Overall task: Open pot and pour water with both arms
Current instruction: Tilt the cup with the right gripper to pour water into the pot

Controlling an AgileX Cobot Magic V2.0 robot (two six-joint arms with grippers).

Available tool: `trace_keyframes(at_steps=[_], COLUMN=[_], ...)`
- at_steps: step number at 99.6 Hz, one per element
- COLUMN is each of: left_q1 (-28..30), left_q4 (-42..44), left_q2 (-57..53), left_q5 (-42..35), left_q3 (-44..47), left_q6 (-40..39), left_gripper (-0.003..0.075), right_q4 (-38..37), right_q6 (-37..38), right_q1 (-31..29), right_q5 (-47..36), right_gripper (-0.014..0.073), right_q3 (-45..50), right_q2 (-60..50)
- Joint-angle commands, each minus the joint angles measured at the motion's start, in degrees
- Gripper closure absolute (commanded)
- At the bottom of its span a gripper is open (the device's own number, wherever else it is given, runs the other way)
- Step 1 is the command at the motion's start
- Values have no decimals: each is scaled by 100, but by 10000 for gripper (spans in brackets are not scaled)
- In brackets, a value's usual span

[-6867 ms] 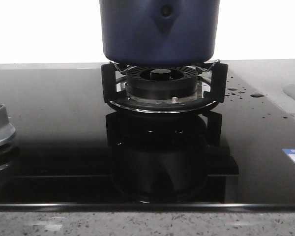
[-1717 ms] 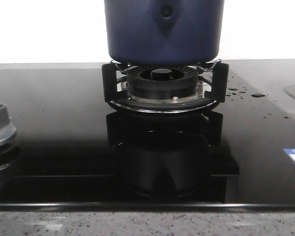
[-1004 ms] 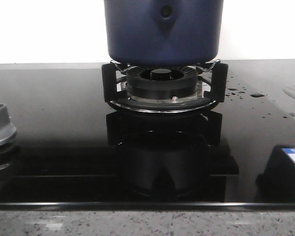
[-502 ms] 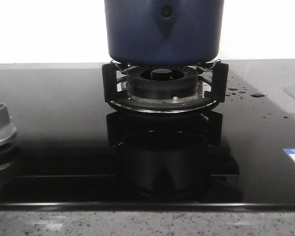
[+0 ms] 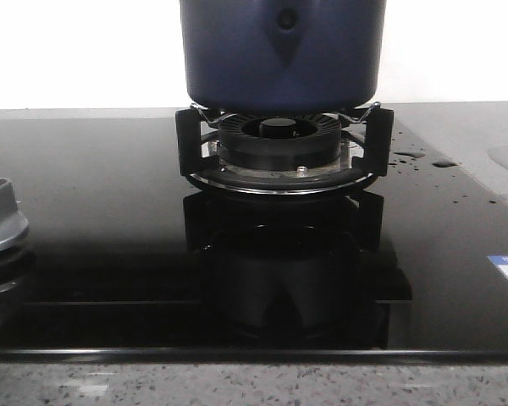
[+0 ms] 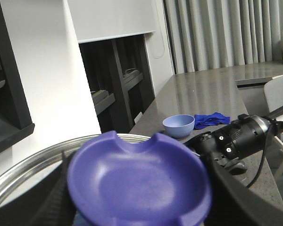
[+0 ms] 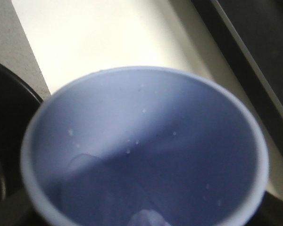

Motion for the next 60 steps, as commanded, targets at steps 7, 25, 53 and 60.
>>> trace_keyframes(at_steps=[7, 25, 53, 60], left_q1=[9, 9, 9, 9], left_q4=[-628, -580, -480, -439], left_q2=[-151, -151, -151, -151], left_q5=[-109, -109, -109, -109], left_q3=[-175, -175, -175, -175], left_q6=[-83, -83, -83, -83], left_gripper=[479, 479, 479, 479], right_q4=[-665, -1527, -2501, -2759], right_q6=[-63, -63, -63, -63], right_q1=[15, 15, 15, 15], right_q5=[-330, -162, 173, 268], right_gripper=[409, 409, 409, 409], right_q3=[-389, -641, -1006, -1075], right_q2=[-69, 44, 164, 191])
